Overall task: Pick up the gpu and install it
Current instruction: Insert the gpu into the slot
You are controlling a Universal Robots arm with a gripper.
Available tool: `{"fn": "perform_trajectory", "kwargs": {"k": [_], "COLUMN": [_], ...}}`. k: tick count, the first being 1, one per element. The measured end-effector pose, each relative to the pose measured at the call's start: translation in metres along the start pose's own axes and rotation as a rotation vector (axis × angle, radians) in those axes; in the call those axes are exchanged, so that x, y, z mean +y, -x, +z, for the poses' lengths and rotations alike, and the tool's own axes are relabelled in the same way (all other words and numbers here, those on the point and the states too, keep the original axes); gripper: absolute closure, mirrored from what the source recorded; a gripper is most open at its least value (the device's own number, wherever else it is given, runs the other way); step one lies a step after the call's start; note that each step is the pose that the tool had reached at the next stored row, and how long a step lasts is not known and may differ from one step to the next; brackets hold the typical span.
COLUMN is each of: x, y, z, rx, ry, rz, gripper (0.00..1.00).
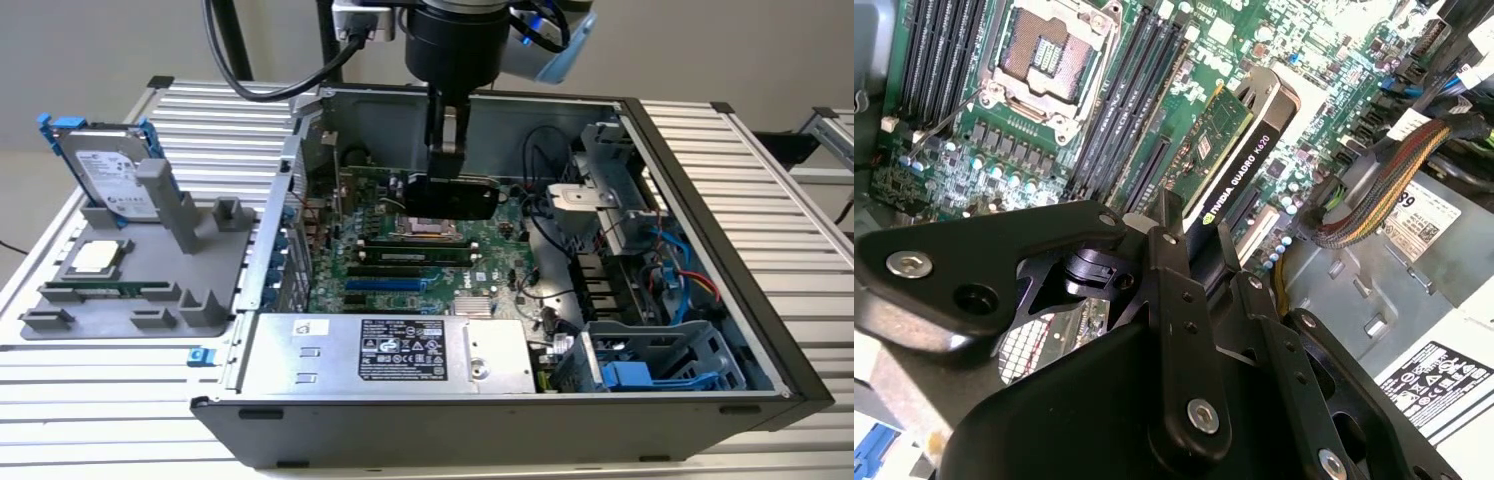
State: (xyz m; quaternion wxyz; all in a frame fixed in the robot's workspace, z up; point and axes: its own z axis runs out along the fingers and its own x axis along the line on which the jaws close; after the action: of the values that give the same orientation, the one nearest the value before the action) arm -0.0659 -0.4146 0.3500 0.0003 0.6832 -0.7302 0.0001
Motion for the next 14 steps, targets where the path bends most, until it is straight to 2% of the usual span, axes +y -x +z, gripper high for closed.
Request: {"fn": "perform_trajectory", "kwargs": {"k": [14], "x": [-0.0001], "y": [0.0], "z": [0.0021], "rx": [0.0], "ry": [0.0], "rz": [0.0], "gripper": [1.0]}}
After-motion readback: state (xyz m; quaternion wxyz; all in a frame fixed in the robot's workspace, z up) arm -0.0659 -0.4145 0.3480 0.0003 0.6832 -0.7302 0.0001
